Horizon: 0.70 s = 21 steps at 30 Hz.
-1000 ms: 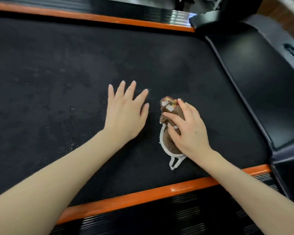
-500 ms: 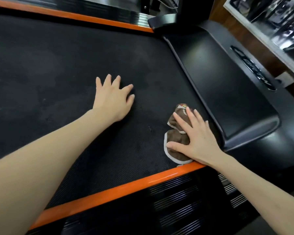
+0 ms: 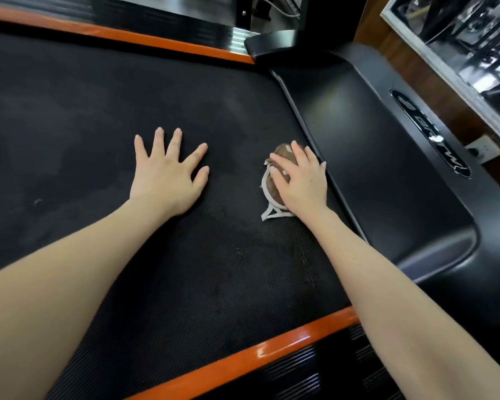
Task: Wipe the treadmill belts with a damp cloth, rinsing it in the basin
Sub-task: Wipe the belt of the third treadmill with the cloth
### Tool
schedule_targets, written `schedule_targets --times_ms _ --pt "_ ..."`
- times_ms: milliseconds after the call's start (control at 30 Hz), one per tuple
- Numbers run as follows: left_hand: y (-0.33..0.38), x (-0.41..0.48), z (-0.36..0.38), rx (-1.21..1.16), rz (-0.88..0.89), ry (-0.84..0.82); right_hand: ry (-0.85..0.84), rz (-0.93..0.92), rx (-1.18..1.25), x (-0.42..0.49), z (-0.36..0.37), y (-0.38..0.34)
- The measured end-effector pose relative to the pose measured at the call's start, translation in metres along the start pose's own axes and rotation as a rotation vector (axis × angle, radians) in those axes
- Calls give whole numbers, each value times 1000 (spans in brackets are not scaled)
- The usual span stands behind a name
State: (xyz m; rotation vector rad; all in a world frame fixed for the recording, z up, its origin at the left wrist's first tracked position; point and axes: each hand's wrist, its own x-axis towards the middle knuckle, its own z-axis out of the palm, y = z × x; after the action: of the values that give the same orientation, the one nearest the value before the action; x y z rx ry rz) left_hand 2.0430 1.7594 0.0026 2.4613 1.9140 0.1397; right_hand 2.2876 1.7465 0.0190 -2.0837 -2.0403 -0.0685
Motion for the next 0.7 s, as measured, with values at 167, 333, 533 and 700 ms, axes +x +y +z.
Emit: schedule_targets --times_ms 167,333,533,700 --pt "0 0 2 -19 4 4 -44 -162 40 -73 -22 23" --pt "3 0 1 -31 0 12 -34 -259 -143 -108 -32 31" --pt "1 1 1 -38 6 15 -84 2 -59 -2 -6 7" --pt "0 1 -1 -51 -2 -18 -162 -110 -6 -53 -22 18"
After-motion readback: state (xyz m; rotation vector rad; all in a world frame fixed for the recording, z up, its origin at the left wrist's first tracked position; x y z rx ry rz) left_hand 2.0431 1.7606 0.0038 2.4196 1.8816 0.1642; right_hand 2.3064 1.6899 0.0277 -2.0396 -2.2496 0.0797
